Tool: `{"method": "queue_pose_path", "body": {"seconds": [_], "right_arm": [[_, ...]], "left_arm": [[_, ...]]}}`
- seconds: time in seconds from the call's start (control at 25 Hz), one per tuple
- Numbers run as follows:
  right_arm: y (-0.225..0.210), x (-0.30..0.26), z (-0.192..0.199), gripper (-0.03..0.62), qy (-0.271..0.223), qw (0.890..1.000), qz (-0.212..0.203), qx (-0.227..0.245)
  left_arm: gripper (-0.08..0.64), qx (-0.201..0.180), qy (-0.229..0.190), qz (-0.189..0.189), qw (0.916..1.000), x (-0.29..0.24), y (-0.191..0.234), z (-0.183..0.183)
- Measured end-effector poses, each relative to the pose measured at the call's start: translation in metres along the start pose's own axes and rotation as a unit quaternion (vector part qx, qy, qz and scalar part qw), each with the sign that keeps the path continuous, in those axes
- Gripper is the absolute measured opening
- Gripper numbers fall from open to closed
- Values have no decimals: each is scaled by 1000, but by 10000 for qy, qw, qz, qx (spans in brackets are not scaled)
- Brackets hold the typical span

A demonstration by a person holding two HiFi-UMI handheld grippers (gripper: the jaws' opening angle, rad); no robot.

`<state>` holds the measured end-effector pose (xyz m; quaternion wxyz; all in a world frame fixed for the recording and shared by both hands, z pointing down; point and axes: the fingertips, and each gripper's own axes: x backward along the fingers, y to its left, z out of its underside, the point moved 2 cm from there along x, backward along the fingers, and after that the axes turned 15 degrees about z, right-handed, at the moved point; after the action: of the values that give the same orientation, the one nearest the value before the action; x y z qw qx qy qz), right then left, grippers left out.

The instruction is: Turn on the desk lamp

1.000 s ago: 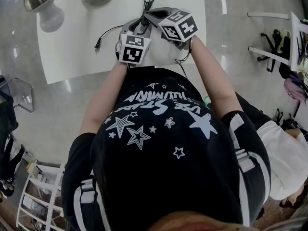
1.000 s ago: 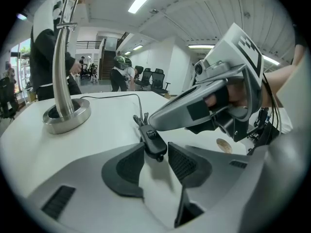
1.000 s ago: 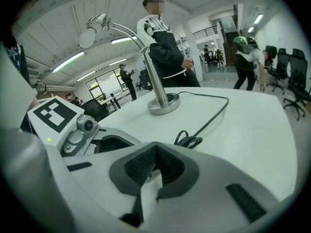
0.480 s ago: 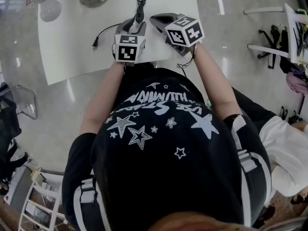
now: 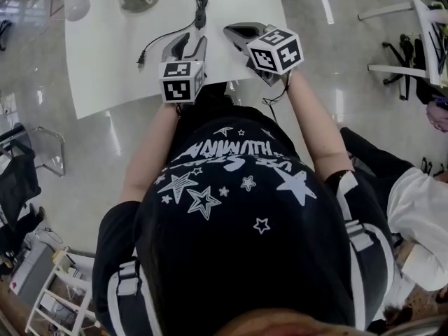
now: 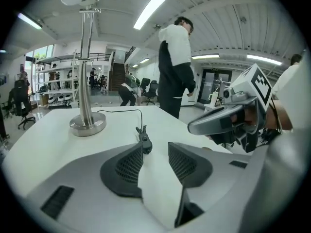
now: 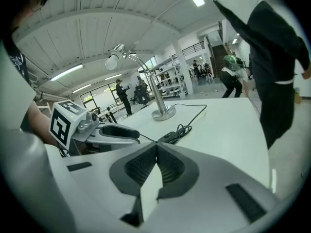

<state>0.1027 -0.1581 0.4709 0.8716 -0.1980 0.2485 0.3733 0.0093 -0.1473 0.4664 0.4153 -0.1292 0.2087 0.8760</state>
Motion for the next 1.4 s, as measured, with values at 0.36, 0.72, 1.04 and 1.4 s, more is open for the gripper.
{"method": "queue_pose_path", "body": {"seconds": [0.36, 0.72, 1.04, 1.4], "right_arm": [[12, 18, 18, 6, -186, 9995, -67, -261], [1, 37, 13, 6, -435, 9966, 386, -585], [43, 35, 7, 6, -523, 9933, 844, -597], [103, 24, -8, 6, -678, 9879, 1140, -799]], "left_arm": [[155, -14, -406, -127, 9991, 30, -15, -21], [153, -158, -445, 448, 9979, 33, -30, -34], [153, -237, -406, 888, 9949, 65, -14, -33], [39, -374, -432, 1109, 9922, 116, 15, -33]]}}
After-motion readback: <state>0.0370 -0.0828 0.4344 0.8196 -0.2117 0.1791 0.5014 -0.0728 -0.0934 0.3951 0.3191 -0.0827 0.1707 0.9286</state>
